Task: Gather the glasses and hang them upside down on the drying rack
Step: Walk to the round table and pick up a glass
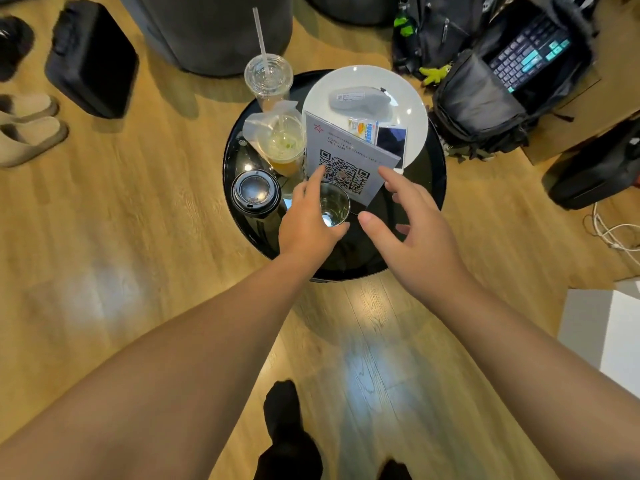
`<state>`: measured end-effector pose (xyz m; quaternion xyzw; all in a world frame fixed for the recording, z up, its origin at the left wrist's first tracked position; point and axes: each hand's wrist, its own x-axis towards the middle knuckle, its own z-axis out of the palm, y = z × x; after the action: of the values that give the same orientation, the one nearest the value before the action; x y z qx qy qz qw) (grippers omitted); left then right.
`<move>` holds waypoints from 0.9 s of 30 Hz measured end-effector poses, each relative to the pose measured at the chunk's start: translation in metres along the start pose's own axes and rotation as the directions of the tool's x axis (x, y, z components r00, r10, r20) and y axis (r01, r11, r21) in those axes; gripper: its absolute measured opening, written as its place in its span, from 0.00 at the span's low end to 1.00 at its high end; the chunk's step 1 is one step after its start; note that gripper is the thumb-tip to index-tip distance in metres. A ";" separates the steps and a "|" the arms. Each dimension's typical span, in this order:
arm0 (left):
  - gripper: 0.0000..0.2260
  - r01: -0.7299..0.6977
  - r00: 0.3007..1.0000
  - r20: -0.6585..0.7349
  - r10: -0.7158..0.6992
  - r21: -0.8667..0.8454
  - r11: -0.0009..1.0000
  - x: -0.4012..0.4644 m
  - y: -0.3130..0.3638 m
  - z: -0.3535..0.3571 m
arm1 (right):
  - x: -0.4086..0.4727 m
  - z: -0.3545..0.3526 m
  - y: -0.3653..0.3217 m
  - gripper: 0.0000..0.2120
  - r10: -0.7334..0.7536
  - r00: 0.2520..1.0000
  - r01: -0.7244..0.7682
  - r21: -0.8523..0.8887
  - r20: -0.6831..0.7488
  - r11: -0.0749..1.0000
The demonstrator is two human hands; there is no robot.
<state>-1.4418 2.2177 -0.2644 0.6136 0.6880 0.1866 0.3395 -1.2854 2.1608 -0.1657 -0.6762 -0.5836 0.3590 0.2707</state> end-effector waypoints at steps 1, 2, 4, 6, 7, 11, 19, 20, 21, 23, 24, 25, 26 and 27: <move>0.47 -0.011 1.000 -0.007 0.011 -0.007 1.000 -0.003 0.003 -0.005 | 0.000 -0.002 -0.001 0.30 0.005 1.000 -0.005 0.007 -0.007 1.000; 0.47 -0.024 1.000 -0.014 0.024 -0.016 1.000 -0.006 0.007 -0.012 | -0.001 -0.006 -0.004 0.31 0.010 1.000 -0.010 0.017 -0.012 1.000; 0.48 -0.060 0.998 -0.027 0.059 -0.037 0.998 -0.010 0.018 -0.028 | -0.001 -0.014 -0.013 0.33 0.011 1.000 -0.010 0.046 -0.019 0.999; 0.49 -0.107 0.994 -0.040 0.105 -0.054 0.993 -0.014 0.036 -0.050 | -0.003 -0.024 -0.025 0.35 0.003 1.000 -0.001 0.087 -0.019 0.996; 0.50 -0.132 0.991 -0.047 0.129 -0.062 0.989 -0.016 0.047 -0.063 | -0.004 -0.030 -0.032 0.36 -0.001 1.000 0.003 0.111 -0.014 0.994; 0.51 -0.209 0.976 -0.083 0.202 -0.082 0.975 -0.027 0.103 -0.118 | -0.011 -0.060 -0.065 0.43 -0.043 0.999 0.039 0.153 0.024 0.987; 0.54 -0.349 0.937 -0.032 0.348 -0.011 0.937 -0.097 0.251 -0.250 | -0.040 -0.150 -0.159 0.58 -0.152 0.988 0.140 0.206 0.042 0.969; 0.55 -0.357 0.934 -0.012 0.357 -0.006 0.934 -0.108 0.272 -0.268 | -0.044 -0.164 -0.175 0.59 -0.177 0.984 0.166 0.212 0.034 0.963; 0.55 -0.371 0.929 0.001 0.371 -0.003 0.929 -0.120 0.293 -0.286 | -0.049 -0.179 -0.193 0.60 -0.208 0.978 0.198 0.214 0.025 0.957; 0.55 -0.404 0.915 0.006 0.404 -0.004 0.915 -0.143 0.334 -0.321 | -0.059 -0.208 -0.230 0.61 -0.274 0.962 0.264 0.233 0.011 0.936; 0.55 -0.417 0.909 -0.004 0.417 -0.005 0.909 -0.156 0.355 -0.338 | -0.064 -0.223 -0.247 0.61 -0.305 0.952 0.295 0.253 0.001 0.921; 0.55 -0.429 0.903 -0.020 0.429 0.001 0.903 -0.169 0.376 -0.353 | -0.072 -0.239 -0.265 0.61 -0.334 0.942 0.325 0.278 -0.016 0.904; 0.55 -0.438 0.898 -0.040 0.438 0.012 0.899 -0.182 0.396 -0.368 | -0.079 -0.255 -0.283 0.61 -0.358 0.933 0.353 0.306 -0.041 0.884; 0.54 -0.449 0.891 -0.067 0.449 0.026 0.893 -0.197 0.414 -0.383 | -0.087 -0.270 -0.299 0.60 -0.381 0.922 0.383 0.330 -0.071 0.863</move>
<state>-1.4075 2.1611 0.3294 0.7505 0.5402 0.2783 0.2598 -1.2523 2.1410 0.2452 -0.4914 -0.6351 0.3916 0.4492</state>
